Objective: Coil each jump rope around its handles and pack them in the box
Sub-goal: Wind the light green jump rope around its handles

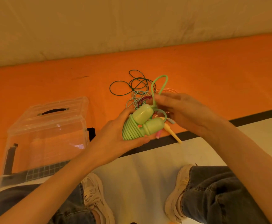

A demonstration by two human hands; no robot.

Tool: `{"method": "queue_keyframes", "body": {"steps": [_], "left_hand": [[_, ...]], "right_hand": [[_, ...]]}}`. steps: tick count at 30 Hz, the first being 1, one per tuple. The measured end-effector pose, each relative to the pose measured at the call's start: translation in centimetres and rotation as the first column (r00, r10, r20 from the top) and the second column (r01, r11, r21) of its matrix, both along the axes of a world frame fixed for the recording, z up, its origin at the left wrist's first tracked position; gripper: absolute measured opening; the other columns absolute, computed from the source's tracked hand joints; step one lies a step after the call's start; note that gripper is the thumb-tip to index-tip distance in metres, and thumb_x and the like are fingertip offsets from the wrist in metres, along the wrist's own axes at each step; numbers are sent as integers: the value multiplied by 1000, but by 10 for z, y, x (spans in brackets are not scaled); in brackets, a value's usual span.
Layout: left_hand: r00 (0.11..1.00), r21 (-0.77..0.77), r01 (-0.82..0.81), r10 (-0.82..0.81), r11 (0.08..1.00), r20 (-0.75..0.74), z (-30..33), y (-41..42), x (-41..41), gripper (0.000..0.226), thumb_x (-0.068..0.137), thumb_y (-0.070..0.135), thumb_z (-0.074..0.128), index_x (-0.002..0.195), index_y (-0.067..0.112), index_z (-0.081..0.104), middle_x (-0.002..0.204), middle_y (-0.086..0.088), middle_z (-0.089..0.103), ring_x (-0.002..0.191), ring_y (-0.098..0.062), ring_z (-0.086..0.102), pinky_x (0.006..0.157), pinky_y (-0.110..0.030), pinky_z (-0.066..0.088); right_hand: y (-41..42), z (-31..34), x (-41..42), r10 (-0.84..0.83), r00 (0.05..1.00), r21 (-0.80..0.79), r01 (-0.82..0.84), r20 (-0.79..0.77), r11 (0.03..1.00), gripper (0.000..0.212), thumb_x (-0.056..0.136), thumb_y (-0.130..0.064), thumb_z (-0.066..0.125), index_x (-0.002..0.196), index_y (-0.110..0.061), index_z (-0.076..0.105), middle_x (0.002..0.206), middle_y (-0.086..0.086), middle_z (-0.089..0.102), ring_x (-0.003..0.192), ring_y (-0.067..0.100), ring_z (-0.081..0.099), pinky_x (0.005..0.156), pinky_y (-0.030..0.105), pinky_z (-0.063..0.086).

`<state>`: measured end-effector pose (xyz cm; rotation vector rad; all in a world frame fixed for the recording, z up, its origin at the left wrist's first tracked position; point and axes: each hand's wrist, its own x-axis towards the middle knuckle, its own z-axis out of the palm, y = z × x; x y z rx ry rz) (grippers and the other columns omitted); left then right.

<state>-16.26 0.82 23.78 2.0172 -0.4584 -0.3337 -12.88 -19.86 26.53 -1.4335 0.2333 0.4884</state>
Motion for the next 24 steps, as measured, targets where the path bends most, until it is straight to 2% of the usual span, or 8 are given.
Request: {"method": "queue_keyframes", "body": {"steps": [2, 4, 7, 10, 13, 16, 19, 24], "left_hand": [[1000, 12, 10, -10, 1000, 2, -4, 1, 0, 56, 74, 45, 76, 120, 35, 45, 98, 16, 60, 85, -7, 60, 67, -27, 49], [998, 22, 34, -33, 999, -48, -7, 2, -2, 58, 78, 43, 73, 125, 35, 40, 97, 20, 58, 81, -4, 59, 64, -20, 48], [974, -118, 41, -66, 992, -215, -8, 1, -5, 53, 84, 38, 66, 130, 32, 39, 95, 19, 59, 82, -2, 59, 70, -20, 50], [948, -239, -48, -31, 970, -317, -13, -2, -5, 53, 82, 37, 64, 129, 27, 44, 104, 9, 65, 94, -6, 63, 82, -24, 53], [925, -263, -198, 91, 944, -369, -30, -1, -10, 52, 76, 39, 72, 121, 27, 51, 104, 2, 66, 89, -9, 65, 76, -24, 55], [839, -284, -458, 303, 842, -452, -56, 0, -16, 45, 77, 32, 78, 115, 22, 58, 103, -5, 68, 87, -15, 67, 68, -24, 54], [705, -274, -663, 458, 697, -542, -83, -1, -18, 36, 82, 24, 74, 115, 19, 59, 101, -5, 69, 85, -11, 66, 63, -22, 52], [541, -316, -800, 385, 510, -748, -136, -3, -15, 31, 87, -2, 57, 112, 14, 61, 99, -10, 69, 83, -18, 68, 67, -29, 53]], "right_hand": [[10, -8, -3, -8, 1000, -30, 8, 11, 1000, 32, 78, -27, 67, 100, -5, 71, 106, 15, 71, 92, 20, 66, 88, 33, 53], [18, -13, -3, -87, 993, -60, 91, 74, 994, 24, 88, -21, 63, 96, 0, 71, 98, 16, 72, 83, 19, 67, 80, 30, 56], [23, -16, 3, -217, 966, -35, 224, 139, 974, 20, 92, -19, 60, 86, -2, 69, 82, 9, 70, 69, 14, 66, 65, 25, 56], [32, -23, 9, -349, 927, 17, 350, 139, 937, 17, 89, -20, 65, 84, -5, 71, 77, 5, 71, 67, 13, 66, 64, 25, 56], [46, -40, 14, -354, 928, -10, 357, 115, 934, 17, 86, -22, 69, 89, -6, 73, 86, 8, 72, 74, 14, 67, 70, 28, 55], [54, -60, 14, -237, 971, -8, 237, -43, 972, 36, 87, -33, 67, 107, -4, 69, 102, 14, 71, 90, 23, 66, 85, 36, 52], [66, -90, -5, -66, 979, -58, 56, -193, 997, 45, 86, -38, 66, 117, -5, 64, 118, 16, 66, 96, 24, 65, 88, 36, 52], [87, -147, -21, -17, 962, -88, -7, -273, 996, 36, 87, -23, 68, 117, -3, 63, 111, 16, 69, 97, 29, 68, 82, 33, 57]]}}
